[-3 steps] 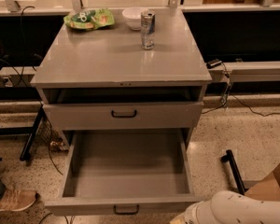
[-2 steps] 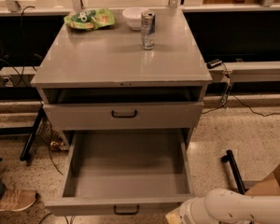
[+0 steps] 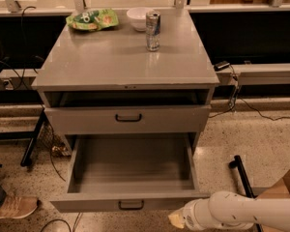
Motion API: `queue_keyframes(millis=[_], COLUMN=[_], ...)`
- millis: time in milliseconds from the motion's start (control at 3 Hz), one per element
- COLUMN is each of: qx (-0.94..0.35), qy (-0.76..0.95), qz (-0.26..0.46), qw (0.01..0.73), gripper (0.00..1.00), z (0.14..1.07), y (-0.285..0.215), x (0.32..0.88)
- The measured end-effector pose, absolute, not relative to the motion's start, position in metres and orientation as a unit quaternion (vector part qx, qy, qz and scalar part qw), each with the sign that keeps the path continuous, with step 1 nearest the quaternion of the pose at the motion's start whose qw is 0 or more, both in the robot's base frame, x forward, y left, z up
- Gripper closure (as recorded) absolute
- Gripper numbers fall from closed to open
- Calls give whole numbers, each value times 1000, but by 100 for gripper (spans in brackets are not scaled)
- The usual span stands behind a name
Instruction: Close middle drawer
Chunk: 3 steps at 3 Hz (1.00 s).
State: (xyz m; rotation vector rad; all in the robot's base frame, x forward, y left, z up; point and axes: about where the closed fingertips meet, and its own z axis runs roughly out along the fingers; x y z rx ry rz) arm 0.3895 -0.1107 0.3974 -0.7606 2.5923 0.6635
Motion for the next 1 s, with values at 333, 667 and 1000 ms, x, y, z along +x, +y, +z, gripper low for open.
queue_keyframes(millis=[333,667,1000], qx=[-279,-279,-288], qy=[903,903,896], qz=[246,246,245], qw=[217,217,233], gripper=[100,100,100], z=[403,403,402], y=[-96,-96,-93], x=[435,435,445])
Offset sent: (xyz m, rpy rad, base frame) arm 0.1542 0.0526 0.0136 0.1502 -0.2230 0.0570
